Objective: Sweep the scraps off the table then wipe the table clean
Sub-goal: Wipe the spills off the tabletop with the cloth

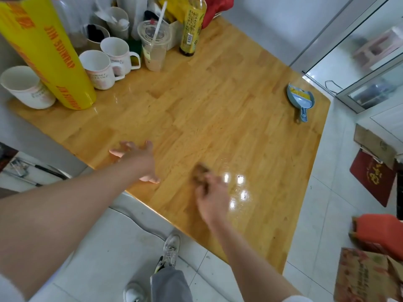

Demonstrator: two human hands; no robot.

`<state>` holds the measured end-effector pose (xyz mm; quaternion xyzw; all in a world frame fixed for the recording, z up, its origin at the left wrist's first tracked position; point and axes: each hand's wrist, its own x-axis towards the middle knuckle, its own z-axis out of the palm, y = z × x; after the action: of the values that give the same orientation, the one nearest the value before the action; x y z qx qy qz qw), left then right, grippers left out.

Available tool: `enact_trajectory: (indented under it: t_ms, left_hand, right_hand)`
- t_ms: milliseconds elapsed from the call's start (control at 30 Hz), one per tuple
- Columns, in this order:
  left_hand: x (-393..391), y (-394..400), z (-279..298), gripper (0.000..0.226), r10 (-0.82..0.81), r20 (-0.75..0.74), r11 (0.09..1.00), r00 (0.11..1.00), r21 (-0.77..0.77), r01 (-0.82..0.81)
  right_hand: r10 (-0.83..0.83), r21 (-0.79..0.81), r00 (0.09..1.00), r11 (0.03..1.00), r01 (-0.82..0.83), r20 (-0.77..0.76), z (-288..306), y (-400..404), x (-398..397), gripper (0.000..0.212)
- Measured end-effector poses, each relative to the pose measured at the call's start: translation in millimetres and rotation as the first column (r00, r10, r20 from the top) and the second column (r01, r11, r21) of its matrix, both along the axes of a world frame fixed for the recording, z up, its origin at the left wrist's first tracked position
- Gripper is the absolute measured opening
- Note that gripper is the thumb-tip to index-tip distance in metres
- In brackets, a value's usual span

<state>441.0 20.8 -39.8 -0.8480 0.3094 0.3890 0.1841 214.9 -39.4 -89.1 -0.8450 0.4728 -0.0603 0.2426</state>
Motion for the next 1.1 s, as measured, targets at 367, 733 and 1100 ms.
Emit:
enact_trajectory:
  t_ms: [367, 733, 1100]
  left_hand:
    - [0, 8, -11, 0.132, 0.070, -0.041, 0.997, 0.997, -0.029, -0.071]
    - [78, -35, 5, 0.140, 0.103, 0.074, 0.992, 0.992, -0.085, -0.097]
    - [79, -46, 10, 0.144, 0.127, 0.010, 0.992, 0.992, -0.007, -0.127]
  right_hand:
    - [-0.713, 0.042, 0.697, 0.701, 0.712, 0.075, 8, -88, -14, 0.023]
    - [-0.738, 0.097, 0.663, 0.674, 0.732, 0.124, 14, -158, -27, 0.029]
    - [0.104, 0.029, 0.994, 0.994, -0.103, -0.038, 12, -151, 3, 0.037]
